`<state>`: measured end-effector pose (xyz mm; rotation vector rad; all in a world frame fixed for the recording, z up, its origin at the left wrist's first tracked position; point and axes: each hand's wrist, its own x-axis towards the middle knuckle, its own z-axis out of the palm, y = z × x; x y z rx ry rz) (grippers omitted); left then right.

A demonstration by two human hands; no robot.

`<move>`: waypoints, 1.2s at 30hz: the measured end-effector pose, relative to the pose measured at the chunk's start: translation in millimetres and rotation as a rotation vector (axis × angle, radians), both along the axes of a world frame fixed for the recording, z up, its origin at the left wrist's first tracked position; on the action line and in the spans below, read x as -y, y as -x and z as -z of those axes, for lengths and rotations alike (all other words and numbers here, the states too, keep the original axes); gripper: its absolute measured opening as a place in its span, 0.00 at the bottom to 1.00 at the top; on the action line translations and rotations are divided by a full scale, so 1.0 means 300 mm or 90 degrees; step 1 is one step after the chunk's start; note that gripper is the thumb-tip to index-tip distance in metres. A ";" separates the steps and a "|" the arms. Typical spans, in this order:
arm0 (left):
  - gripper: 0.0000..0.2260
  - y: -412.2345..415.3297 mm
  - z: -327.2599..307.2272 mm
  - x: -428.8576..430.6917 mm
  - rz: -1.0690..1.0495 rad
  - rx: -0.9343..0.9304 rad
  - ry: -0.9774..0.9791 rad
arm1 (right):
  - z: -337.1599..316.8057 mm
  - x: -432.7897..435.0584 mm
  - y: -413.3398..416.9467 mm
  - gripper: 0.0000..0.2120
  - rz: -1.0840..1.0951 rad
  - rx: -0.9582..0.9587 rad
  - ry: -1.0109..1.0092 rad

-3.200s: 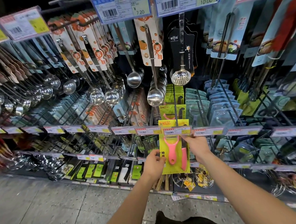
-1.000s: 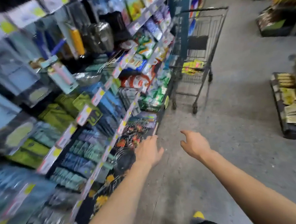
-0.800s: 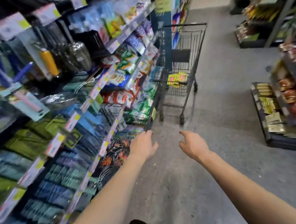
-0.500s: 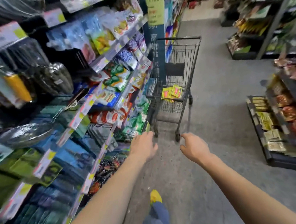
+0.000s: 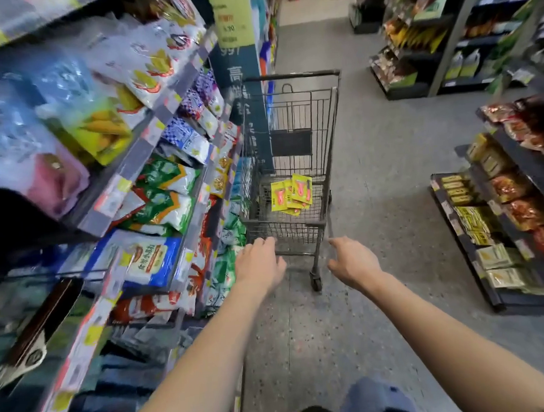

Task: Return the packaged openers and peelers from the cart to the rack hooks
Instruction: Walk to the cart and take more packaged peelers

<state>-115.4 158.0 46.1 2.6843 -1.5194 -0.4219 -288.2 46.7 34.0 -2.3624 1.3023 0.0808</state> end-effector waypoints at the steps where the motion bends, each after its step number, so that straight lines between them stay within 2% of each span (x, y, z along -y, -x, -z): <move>1: 0.21 -0.031 0.010 0.049 0.005 -0.004 -0.006 | 0.012 0.048 -0.029 0.23 0.003 -0.004 -0.007; 8: 0.21 -0.245 0.134 0.434 -0.004 -0.028 -0.057 | 0.141 0.461 -0.258 0.23 0.001 0.005 -0.075; 13: 0.22 -0.377 0.167 0.748 -0.051 -0.054 -0.098 | 0.218 0.809 -0.429 0.26 0.004 0.018 -0.147; 19: 0.22 -0.488 0.173 1.053 -0.098 -0.089 -0.104 | 0.262 1.135 -0.597 0.21 -0.014 -0.004 -0.173; 26: 0.21 -0.686 0.239 1.285 -0.108 -0.094 -0.148 | 0.362 1.379 -0.788 0.21 -0.023 -0.071 -0.207; 31: 0.21 -0.870 0.338 1.451 -0.085 -0.113 -0.179 | 0.357 1.499 -0.908 0.20 0.038 -0.066 -0.234; 36: 0.22 -1.019 0.449 1.601 -0.081 -0.150 -0.193 | 0.447 1.613 -1.034 0.20 0.099 -0.078 -0.264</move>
